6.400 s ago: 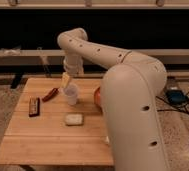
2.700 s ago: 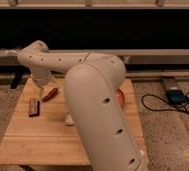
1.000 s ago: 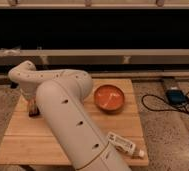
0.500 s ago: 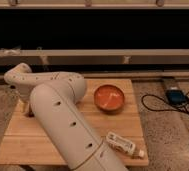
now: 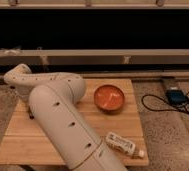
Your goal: Place the eraser in the ceramic cup
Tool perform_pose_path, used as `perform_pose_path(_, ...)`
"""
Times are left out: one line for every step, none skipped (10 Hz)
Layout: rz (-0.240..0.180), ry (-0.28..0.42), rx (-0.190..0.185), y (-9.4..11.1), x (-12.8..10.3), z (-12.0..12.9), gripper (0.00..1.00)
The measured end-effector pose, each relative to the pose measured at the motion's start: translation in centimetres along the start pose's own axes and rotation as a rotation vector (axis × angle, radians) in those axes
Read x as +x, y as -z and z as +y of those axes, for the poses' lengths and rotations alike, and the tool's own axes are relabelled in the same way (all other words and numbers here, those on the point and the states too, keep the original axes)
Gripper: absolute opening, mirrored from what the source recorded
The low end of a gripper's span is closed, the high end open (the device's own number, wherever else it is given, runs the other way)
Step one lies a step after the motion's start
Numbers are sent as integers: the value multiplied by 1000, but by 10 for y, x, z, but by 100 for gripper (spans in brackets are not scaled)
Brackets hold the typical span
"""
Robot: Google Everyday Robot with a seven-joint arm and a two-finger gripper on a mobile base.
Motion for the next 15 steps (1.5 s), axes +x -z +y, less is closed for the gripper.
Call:
perform_pose_path(3, 3, -1, -1, 0, 0, 30)
perform_pose_path(8, 8, -2, -2, 2, -1, 20)
perform_pose_path(13, 20, -4, -2, 3, -1, 8)
perform_pose_path(14, 36, -10, -2, 4, 1, 2)
perform_pose_path(7, 60, -25, 4, 4, 5, 0)
perform_pose_path(-9, 89, -44, 16, 3, 8, 0)
perform_pose_path(-29, 121, -58, 30, 2, 10, 0)
perform_pose_path(-49, 159, -74, 44, 0, 14, 0)
perform_pose_path(-74, 206, -91, 56, -1, 20, 0)
perform_pose_path(-91, 238, -103, 66, -2, 23, 0)
perform_pose_path(-115, 272, -112, 83, -2, 23, 0)
perform_pose_path(-136, 305, -123, 99, -3, 25, 0)
perform_pose_path(-160, 354, -137, 118, -3, 29, 0)
perform_pose_path(-182, 385, -142, 129, -4, 31, 0)
perform_pose_path(-212, 423, -140, 146, -5, 27, 0)
